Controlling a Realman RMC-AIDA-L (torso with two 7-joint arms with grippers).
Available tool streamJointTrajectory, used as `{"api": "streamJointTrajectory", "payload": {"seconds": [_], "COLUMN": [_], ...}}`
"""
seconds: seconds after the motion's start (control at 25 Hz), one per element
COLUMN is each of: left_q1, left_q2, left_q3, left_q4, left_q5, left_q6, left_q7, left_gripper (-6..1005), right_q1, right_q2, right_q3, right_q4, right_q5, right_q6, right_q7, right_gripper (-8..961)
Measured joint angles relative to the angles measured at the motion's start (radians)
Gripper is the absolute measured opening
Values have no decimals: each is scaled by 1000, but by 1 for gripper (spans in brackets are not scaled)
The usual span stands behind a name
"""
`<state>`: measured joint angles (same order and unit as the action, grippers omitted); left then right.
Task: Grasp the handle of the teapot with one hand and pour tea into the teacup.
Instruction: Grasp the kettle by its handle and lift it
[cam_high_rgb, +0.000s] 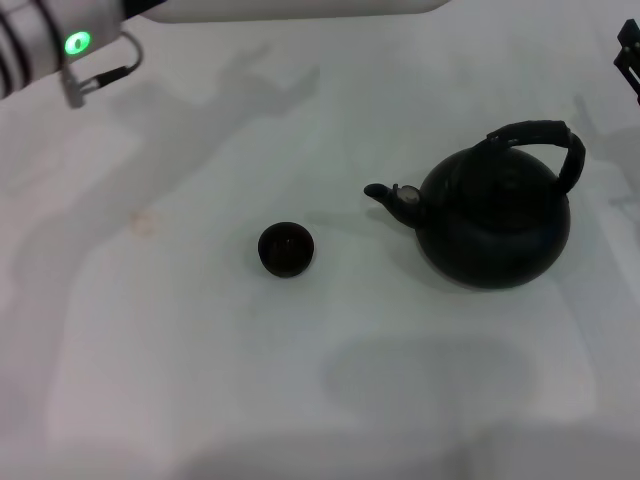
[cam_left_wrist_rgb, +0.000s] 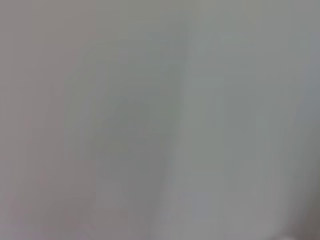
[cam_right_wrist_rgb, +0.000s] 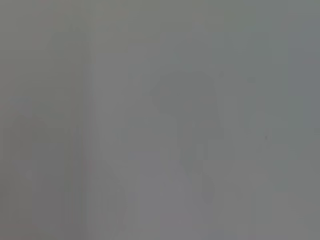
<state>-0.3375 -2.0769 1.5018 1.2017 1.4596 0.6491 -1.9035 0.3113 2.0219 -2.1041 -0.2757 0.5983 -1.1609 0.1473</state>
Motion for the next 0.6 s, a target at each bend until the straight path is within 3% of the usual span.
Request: {"api": "streamJointTrajectory", "payload": {"seconds": [0.2, 0.4, 0.6], "left_q1": [10, 4, -22], "left_q2": [0, -2, -4], "left_q3": [-56, -68, -64], "left_q4": [-178, -410, -640], "left_q5": [-310, -690, -983], "left_q6": [52, 259, 407], "left_q7": [253, 693, 980], "left_gripper": [880, 880, 879], "right_q1": [2, 6, 4], "right_q2": [0, 0, -3], "right_q3": [-1, -8, -8], "right_q4": [-8, -10, -9], "right_q5": [0, -5, -8], "right_q6": [-5, -41, -109], "right_q7": [2, 36, 136], "right_gripper": [855, 855, 855]}}
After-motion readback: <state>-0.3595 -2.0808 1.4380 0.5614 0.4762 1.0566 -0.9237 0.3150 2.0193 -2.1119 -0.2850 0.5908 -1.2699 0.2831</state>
